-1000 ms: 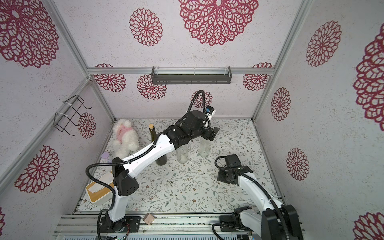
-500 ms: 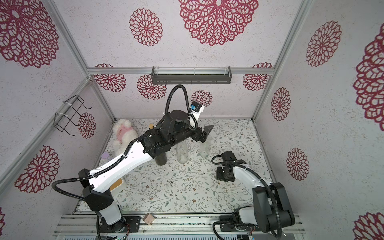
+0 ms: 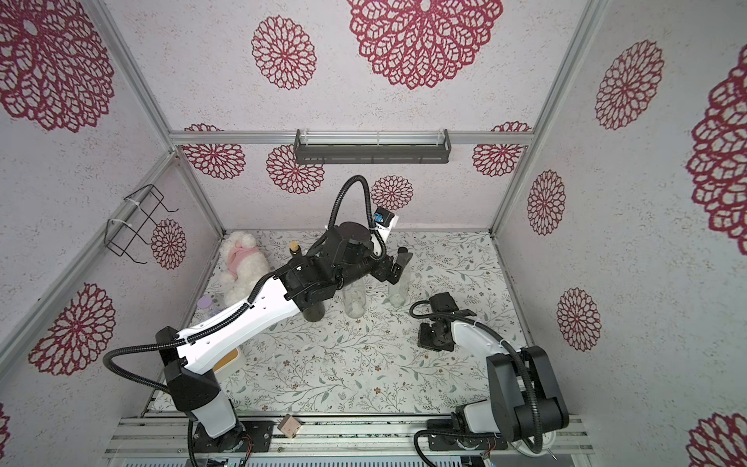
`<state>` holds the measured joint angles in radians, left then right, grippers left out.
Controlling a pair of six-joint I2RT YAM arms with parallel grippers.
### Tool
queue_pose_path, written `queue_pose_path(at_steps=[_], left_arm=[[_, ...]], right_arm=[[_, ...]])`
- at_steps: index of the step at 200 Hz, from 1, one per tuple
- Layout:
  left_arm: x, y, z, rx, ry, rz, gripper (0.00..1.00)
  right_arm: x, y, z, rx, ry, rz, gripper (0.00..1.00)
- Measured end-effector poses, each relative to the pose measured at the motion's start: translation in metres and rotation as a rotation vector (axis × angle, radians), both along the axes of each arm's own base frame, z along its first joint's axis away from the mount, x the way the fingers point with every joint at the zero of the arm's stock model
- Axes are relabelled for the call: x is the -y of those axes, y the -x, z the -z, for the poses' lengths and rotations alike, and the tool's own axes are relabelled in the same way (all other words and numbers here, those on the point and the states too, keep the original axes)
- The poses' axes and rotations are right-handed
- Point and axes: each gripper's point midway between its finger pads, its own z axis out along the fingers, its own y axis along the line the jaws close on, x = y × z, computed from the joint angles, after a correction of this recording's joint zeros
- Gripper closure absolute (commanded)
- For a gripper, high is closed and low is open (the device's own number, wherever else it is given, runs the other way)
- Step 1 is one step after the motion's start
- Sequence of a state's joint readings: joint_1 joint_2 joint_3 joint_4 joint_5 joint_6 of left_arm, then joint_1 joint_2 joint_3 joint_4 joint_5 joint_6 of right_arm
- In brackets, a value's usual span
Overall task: Remove the label from the bottle
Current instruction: Place the label at the center of the board.
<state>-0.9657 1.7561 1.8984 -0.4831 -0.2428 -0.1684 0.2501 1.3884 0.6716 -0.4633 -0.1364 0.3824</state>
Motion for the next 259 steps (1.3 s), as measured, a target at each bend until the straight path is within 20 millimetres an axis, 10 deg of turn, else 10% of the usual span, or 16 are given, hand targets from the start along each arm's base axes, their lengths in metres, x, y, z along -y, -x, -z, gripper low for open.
queue_pose_path(at_steps=[259], left_arm=[[-0.001, -0.002, 0.004, -0.021, 0.011, -0.001, 0.02]], right_arm=[[-0.015, -0.004, 0.000, 0.006, -0.068, -0.050, 0.60]])
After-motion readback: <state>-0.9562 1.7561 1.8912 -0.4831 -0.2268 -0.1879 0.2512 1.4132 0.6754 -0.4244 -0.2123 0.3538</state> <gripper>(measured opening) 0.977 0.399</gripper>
